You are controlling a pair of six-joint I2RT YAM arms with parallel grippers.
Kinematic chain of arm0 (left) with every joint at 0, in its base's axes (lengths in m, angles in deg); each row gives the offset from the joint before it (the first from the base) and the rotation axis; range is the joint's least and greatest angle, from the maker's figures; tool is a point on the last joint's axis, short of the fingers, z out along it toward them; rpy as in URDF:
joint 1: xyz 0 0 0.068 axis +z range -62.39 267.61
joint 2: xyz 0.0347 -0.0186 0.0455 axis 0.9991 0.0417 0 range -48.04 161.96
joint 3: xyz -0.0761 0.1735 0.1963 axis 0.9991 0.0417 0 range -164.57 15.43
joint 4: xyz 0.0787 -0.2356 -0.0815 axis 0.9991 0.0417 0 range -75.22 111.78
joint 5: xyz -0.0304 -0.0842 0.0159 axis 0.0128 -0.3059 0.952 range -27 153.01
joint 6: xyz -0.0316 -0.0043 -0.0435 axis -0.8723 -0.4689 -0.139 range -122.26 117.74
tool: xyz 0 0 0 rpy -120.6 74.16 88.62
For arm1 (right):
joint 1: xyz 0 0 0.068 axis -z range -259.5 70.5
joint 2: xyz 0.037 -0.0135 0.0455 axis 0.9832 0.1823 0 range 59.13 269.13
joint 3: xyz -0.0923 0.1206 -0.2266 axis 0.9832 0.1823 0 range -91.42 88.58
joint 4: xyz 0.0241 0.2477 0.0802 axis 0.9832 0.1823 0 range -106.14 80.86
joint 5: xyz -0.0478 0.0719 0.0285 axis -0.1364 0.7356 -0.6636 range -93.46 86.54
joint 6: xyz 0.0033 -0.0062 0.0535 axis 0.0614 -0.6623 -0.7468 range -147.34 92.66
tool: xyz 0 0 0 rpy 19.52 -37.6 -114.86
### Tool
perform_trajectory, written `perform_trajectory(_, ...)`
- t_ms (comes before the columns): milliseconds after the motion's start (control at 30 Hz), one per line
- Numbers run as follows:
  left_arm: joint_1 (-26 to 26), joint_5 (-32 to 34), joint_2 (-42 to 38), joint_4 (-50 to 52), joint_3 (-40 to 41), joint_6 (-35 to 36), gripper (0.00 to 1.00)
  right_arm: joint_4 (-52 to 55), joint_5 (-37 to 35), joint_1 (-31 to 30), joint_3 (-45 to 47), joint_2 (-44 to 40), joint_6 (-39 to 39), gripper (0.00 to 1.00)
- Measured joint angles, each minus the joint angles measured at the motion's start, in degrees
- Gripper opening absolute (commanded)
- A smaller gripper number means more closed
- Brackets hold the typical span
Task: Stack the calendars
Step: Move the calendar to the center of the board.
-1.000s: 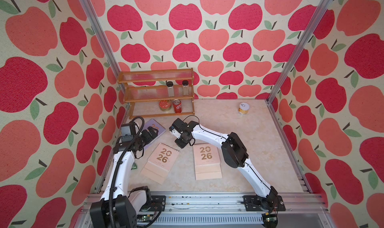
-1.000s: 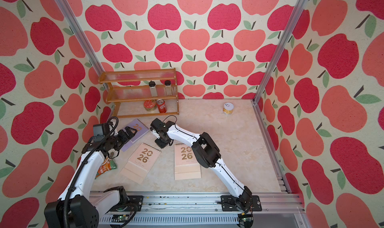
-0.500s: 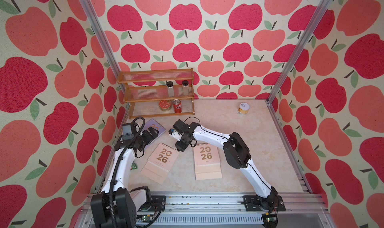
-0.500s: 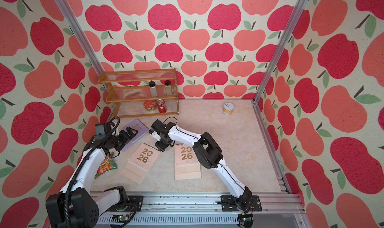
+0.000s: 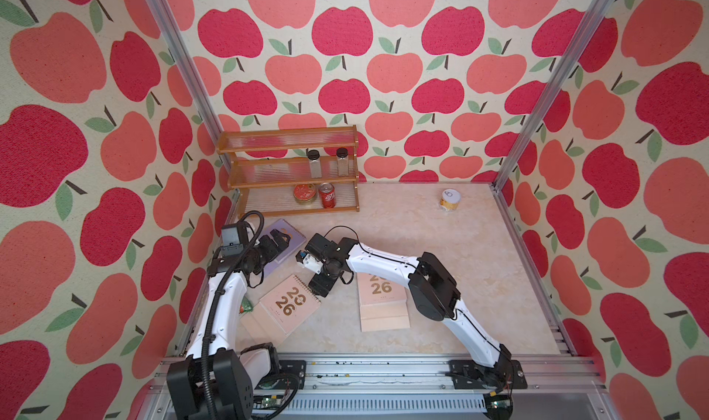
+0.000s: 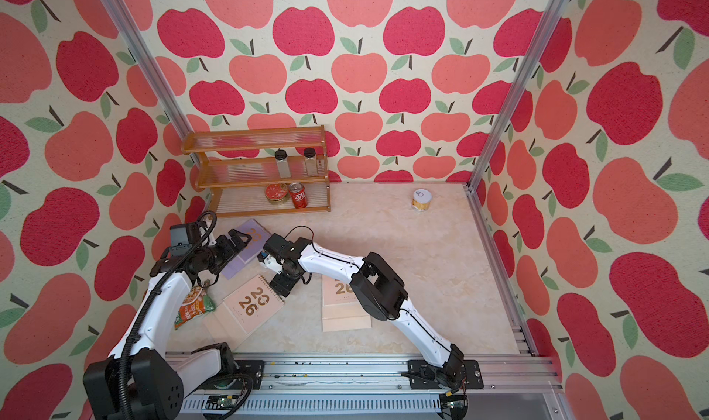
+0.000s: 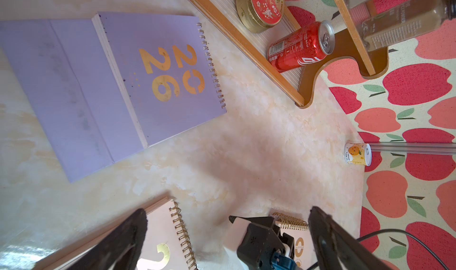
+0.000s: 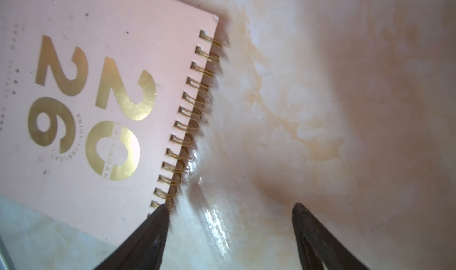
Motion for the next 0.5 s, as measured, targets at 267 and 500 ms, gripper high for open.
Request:
perform_trajectory(267,0.8,-0.4,0.0,0.1,-0.7,0.0,0.99,-1.7,-0.4,-1.0,0.0,-2.0,-1.3,0.79)
perform_trajectory(500,1.0,-0.5,0.0,0.1,-0.9,0.0,1.00,-0.3,-0.3,-3.2,-1.7,-1.4,-1.2,0.78)
